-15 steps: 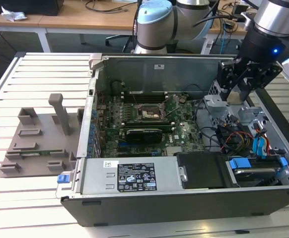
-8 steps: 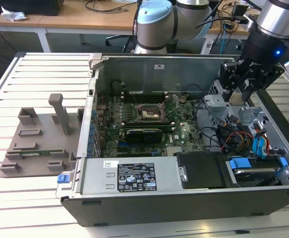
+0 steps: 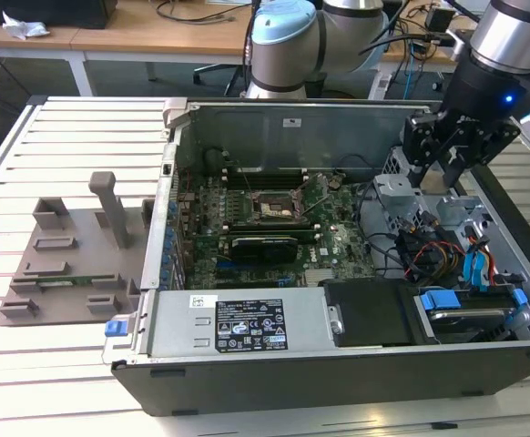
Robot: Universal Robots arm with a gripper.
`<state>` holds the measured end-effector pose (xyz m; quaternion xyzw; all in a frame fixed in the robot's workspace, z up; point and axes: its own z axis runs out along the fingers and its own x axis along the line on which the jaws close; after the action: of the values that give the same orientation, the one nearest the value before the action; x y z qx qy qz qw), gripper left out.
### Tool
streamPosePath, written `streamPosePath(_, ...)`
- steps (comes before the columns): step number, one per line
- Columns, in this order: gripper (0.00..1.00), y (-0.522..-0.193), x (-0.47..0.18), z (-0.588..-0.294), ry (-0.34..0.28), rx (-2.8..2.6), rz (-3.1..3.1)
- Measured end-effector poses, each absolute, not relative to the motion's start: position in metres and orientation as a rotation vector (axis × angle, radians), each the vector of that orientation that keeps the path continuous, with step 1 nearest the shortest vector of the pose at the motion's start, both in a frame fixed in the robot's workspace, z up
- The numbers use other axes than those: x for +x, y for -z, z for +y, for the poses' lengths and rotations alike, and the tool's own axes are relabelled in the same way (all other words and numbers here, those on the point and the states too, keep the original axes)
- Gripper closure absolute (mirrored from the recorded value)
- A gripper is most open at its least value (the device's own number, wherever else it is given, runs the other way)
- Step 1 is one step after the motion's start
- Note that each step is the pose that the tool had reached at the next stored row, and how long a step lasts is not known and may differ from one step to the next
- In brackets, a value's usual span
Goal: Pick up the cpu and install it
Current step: 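Pick up the cpu and move it towards the insertion slot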
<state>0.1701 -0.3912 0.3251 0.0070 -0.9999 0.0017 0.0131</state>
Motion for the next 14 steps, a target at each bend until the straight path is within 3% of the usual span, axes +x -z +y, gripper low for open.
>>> streamPosePath(14,0.45,-0.320,0.108,-0.387,-0.005,0.022,-3.117)
